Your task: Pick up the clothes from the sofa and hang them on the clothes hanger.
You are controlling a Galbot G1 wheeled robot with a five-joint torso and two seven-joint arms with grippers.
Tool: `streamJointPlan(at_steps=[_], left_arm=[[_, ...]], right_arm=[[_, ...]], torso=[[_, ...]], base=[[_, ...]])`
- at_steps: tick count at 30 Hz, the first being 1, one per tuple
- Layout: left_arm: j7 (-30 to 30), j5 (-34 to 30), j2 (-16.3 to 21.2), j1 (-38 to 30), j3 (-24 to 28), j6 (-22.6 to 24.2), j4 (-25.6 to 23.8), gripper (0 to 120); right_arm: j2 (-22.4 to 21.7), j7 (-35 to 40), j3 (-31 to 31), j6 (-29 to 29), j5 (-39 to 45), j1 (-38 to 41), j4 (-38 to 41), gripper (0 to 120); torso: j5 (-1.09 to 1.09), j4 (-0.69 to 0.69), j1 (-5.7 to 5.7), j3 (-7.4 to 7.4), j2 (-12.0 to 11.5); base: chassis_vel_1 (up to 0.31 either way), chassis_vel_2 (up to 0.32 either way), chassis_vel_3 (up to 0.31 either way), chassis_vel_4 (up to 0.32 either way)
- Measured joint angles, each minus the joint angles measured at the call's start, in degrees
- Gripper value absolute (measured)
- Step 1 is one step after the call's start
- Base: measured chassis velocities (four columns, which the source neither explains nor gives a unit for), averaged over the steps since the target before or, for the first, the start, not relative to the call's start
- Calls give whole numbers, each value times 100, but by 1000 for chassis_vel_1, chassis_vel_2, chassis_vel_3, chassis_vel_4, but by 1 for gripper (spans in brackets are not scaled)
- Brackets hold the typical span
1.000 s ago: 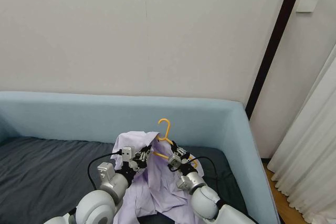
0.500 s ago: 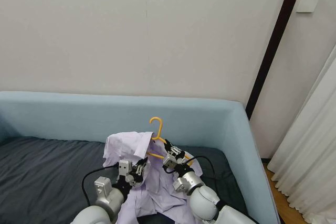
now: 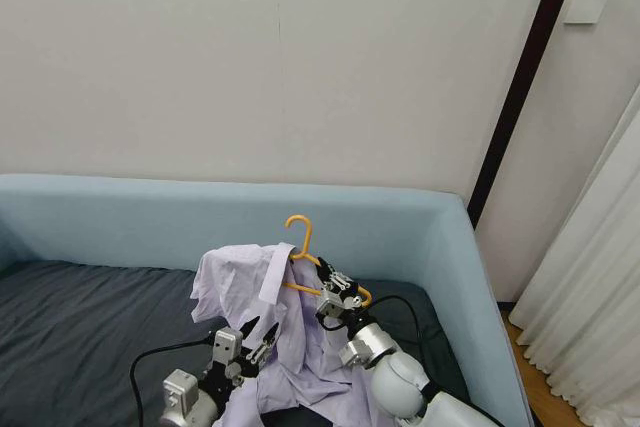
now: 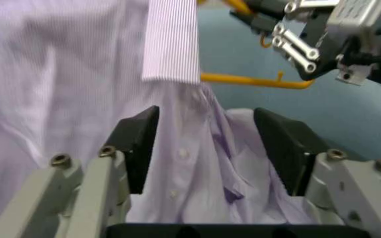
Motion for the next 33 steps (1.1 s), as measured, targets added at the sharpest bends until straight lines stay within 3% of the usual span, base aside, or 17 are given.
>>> streamJointPlan(at_steps=[5,6,11,15,18,24,26,29,30,33], left_arm=[[512,785,530,-108,-80,-546,-37,78],[778,871,821,-212,-144,-801,-128,84],[1364,71,1422,-866,-249,-1134,-132,98],[1714,-578,1645,-1594,-184,-1133,150,100],[2196,-1166,1795,-2313,58,-1136,619,100],[3262,-1840,1610,-4010,1144,-970,1657,100],[3448,-1903,1567,-4242,1314,-879,1772,100],[4184,-2245,1409,-5231,2289,-601,2187,100],[4184,-2245,1409,-5231,2289,-601,2187,100],[5187,-2616,1050,-6575,3288,-247,2915,100]], right_arm=[[-146,29,287,6,7,-250,91,5],[-208,46,394,7,27,-327,123,5],[-256,57,546,136,-38,-358,116,5],[-174,52,484,226,-130,-239,4,5],[-89,37,386,338,-224,-124,-94,5],[-82,28,383,359,-257,-168,-73,5],[-92,28,392,352,-232,-189,-53,5],[-138,22,431,347,-209,-251,14,5],[-138,22,431,347,-209,-251,14,5],[-192,6,501,374,-233,-300,75,5]], torso=[[-1,-7,0,0,0],[0,-7,0,0,0],[1,-2,0,0,0],[-1,-6,1,1,0],[0,1,1,1,0],[-2,-5,1,1,0],[0,-5,1,1,0],[-2,-2,0,2,0],[-2,-2,0,2,0],[1,-3,1,1,0]], base=[[0,0,0,0],[0,0,0,0],[0,0,0,0],[0,0,0,0],[0,0,0,0],[0,0,0,0],[0,0,0,0],[0,0,0,0],[0,0,0,0],[0,0,0,0]])
